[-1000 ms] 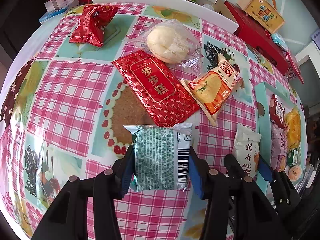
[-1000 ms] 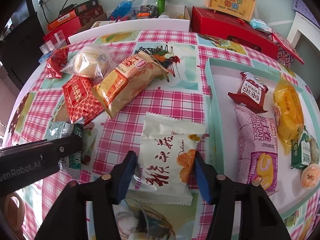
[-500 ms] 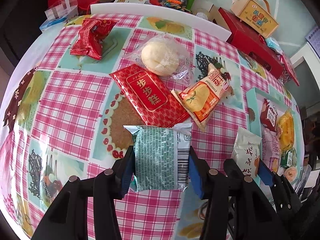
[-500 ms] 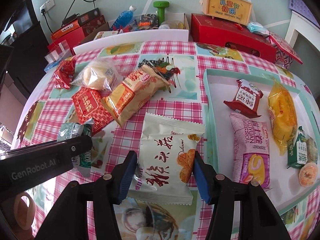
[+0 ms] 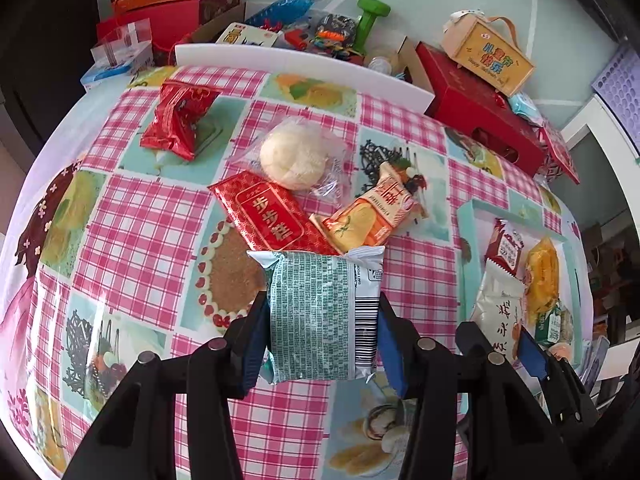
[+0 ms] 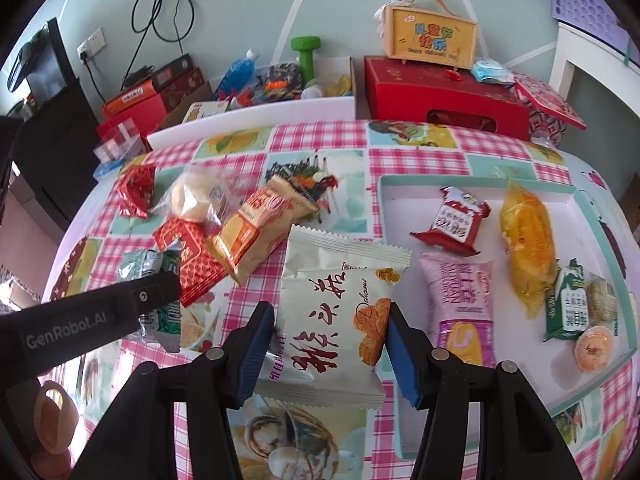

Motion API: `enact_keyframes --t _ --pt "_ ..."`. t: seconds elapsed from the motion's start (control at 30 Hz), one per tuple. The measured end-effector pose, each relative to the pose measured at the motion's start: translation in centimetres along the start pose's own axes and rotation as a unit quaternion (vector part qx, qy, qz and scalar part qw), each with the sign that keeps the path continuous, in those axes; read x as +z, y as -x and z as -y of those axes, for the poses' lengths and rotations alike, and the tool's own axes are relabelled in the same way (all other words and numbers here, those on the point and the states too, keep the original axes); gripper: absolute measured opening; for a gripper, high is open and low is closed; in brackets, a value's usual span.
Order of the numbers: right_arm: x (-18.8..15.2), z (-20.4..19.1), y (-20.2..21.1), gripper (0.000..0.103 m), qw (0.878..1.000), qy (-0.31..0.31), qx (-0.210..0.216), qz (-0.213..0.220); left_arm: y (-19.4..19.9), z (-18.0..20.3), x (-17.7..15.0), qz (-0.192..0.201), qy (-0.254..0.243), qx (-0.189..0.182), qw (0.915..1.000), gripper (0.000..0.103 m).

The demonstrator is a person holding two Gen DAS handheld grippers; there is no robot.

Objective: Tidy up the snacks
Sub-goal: 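Carry the wafer pack and cookie packet over the white tray, then open both tools to drop the wafer pack and cookie packet in the tray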

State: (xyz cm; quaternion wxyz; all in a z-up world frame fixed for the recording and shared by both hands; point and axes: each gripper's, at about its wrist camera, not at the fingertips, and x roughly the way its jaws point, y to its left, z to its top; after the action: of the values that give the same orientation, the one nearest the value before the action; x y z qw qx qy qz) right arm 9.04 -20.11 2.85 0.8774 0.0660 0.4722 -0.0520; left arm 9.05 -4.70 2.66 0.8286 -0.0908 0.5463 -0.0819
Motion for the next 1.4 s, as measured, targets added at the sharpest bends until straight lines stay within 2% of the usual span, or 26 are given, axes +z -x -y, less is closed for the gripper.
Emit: enact_keyframes --t 0.17,0.37,0.7,0.87,1.1,1.23,1.4 --pt "0.5 2.9 1.3 0.058 0.999 -0.036 -0.014 0.016 0.9 1.3 -0.1 0.010 -0.012 -0.005 0.9999 0.051" --pt "0.7 8.2 2.4 0.058 0.994 -0.099 -0.037 0.022 0.8 3.6 -0.4 0.011 -0.037 -0.006 0.9992 0.051" --pt "0.2 17.3 3.7 0.058 0.976 -0.197 -0.080 0.035 -0.2 9.6 -2.0 -0.007 -0.114 -0.017 0.9934 0.051" --pt "0.0 20.7 3.5 0.058 0.969 -0.224 -0.094 0.037 -0.6 12.7 -1.9 -0.008 -0.141 -0.022 0.9898 0.051" --pt "0.3 22.7 2.1 0.058 0.968 -0.230 -0.090 0.047 -2.2 18.0 0.0 -0.016 -0.165 -0.046 0.9850 0.051" --pt "0.5 22.9 1.4 0.058 0.969 -0.227 -0.088 0.049 -3.5 21.0 0.7 -0.017 -0.189 -0.043 0.9809 0.051" --pt "0.5 23.2 1.0 0.058 0.969 -0.227 -0.088 0.050 -5.7 22.9 1.2 -0.023 -0.198 -0.042 0.9791 0.051"
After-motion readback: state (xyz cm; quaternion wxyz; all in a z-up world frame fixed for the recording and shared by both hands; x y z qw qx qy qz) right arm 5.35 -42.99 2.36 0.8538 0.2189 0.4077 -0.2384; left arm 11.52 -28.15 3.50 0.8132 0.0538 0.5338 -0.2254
